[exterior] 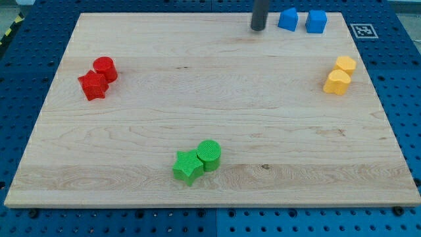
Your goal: Move the blue triangle to the bottom left of the blue cube
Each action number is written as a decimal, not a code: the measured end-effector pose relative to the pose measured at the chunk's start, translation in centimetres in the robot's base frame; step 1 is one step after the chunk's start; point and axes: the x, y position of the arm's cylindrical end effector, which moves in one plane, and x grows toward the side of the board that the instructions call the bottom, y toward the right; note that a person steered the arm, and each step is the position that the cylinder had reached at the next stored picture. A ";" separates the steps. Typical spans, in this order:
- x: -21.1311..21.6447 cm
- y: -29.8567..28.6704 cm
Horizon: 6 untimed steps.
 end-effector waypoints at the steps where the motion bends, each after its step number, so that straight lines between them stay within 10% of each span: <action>1: -3.5 -0.3; 6: -2.3 4.6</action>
